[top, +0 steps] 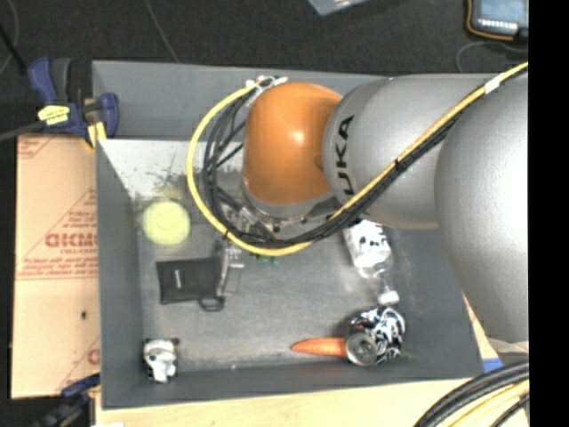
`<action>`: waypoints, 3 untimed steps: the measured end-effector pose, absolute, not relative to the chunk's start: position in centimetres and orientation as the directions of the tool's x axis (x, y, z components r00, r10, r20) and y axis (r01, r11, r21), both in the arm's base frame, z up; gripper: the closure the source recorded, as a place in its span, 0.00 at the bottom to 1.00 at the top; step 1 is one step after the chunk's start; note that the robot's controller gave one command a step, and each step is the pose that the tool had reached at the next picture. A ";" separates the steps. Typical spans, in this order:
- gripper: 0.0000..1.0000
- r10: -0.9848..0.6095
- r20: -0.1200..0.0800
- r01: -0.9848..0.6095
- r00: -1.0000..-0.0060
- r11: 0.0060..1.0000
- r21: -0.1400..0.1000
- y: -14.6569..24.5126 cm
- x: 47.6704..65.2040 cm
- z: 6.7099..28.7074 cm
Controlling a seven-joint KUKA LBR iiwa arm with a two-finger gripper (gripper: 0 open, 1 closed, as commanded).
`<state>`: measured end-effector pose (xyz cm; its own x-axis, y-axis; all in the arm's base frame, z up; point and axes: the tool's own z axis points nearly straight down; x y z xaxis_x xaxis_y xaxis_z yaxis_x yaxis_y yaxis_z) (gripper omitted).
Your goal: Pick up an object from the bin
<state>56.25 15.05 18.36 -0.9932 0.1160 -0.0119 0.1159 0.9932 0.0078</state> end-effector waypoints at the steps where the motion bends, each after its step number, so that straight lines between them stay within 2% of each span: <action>1: 0.00 0.129 -0.011 0.129 -0.992 0.992 0.003 15.0 57.4 12.5; 2: 0.00 0.184 -0.011 0.184 -0.983 0.983 0.008 15.6 58.4 8.5; 3: 1.00 0.286 -0.011 0.286 -0.958 0.958 0.006 15.1 58.5 7.1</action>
Offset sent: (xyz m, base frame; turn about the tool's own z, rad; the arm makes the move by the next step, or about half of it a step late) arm 0.0283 0.0081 -0.1136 0.0912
